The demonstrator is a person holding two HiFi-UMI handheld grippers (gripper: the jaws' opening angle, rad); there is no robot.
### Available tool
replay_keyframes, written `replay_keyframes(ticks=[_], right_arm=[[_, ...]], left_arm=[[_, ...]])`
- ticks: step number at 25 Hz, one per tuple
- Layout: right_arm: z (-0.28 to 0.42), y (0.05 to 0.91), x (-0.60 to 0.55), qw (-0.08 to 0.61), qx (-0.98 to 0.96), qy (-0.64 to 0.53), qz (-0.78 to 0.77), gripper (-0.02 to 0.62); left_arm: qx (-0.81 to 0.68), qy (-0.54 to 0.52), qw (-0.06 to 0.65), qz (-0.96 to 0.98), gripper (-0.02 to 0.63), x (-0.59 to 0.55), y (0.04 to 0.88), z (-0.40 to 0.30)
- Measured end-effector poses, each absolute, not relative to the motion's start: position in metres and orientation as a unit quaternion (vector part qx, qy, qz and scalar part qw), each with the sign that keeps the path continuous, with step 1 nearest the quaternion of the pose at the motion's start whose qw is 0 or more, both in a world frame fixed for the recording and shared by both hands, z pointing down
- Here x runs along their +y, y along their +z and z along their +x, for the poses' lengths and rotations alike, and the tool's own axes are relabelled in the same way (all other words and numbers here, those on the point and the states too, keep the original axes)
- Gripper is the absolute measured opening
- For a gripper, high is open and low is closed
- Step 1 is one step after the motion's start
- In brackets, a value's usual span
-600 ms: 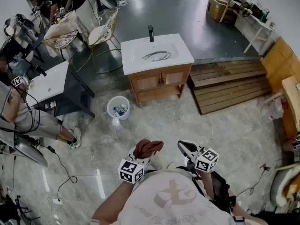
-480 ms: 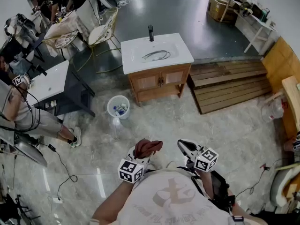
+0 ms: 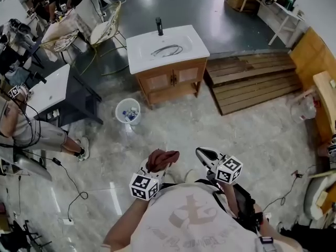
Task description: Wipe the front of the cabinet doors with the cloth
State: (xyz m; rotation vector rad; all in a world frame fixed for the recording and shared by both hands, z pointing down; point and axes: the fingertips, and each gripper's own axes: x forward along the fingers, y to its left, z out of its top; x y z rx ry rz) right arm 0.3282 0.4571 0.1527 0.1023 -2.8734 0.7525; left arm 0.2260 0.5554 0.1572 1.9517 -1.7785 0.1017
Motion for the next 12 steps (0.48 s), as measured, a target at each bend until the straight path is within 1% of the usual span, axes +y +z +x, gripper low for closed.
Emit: replay_keyframes(ticks=[12], right_arm=[[0.343, 0.157, 0.439, 0.089, -0.961, 0.259, 0.030, 0.014]], left_arm=[[-0.660, 0.047, 0.253, 0.706, 0.166, 0.541, 0.159, 0.239]])
